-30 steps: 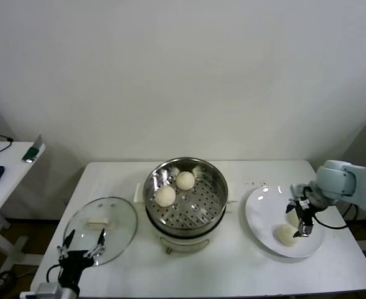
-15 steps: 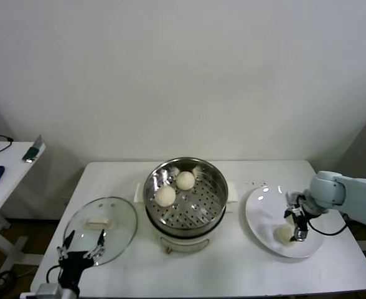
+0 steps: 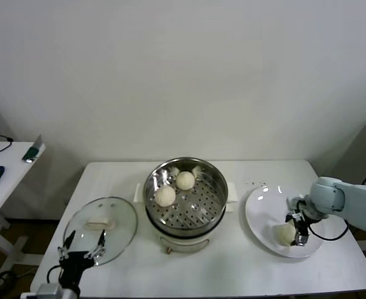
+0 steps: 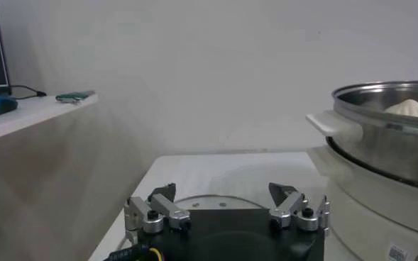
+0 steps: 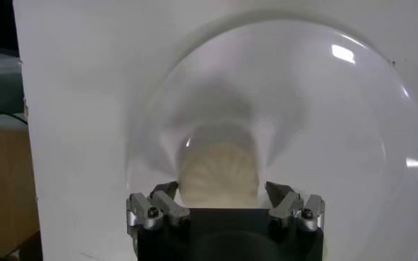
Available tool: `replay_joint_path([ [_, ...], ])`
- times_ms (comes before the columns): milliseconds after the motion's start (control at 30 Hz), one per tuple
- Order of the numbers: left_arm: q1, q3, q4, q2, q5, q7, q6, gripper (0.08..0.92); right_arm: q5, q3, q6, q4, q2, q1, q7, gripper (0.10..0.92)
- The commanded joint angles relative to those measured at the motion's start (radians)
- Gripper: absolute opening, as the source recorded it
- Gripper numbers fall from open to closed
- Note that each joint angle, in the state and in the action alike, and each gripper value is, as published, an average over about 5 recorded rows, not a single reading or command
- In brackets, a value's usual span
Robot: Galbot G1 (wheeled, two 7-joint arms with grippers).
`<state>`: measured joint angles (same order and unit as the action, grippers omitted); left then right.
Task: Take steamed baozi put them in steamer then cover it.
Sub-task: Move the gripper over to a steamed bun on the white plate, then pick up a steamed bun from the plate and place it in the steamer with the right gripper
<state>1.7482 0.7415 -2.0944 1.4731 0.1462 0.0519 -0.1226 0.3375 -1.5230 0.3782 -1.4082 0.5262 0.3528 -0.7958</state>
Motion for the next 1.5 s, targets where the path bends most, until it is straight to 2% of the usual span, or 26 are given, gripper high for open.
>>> replay_joint_path([
  [33,-0.001,0.000,0.002,-0.001,-0.001,0.000,0.000,0.823,-0.006,0.025,-0.002,0.012,0.005,-0.026,-0.003,0.816],
  [367,-0.005,0.000,0.002,0.002,0.001,-0.001,-0.002,0.823,-0.020,0.019,-0.019,0.005,0.007,-0.004,-0.033,0.699],
  [567,-0.009,-0.001,0.005,0.003,0.001,-0.001,-0.004,0.823,-0.031,-0.034,-0.072,0.003,0.026,0.115,-0.088,0.687],
  [867,-0.006,0.001,0.001,0.002,-0.002,-0.003,-0.010,0.823,0.059,-0.261,-0.294,-0.028,0.172,0.617,-0.244,0.687],
  [1067,-0.003,-0.002,-0.001,0.002,-0.007,-0.005,-0.012,0.823,0.124,-0.231,-0.512,-0.057,0.335,0.843,-0.343,0.687],
  [1267,-0.001,-0.005,-0.011,0.004,-0.012,-0.005,-0.016,0.823,0.093,-0.110,-0.640,-0.183,0.455,0.886,-0.360,0.687],
  [1500,0.000,-0.004,-0.016,0.006,-0.009,-0.006,-0.015,0.823,-0.092,-0.025,-0.693,-0.377,0.574,0.791,-0.275,0.687],
])
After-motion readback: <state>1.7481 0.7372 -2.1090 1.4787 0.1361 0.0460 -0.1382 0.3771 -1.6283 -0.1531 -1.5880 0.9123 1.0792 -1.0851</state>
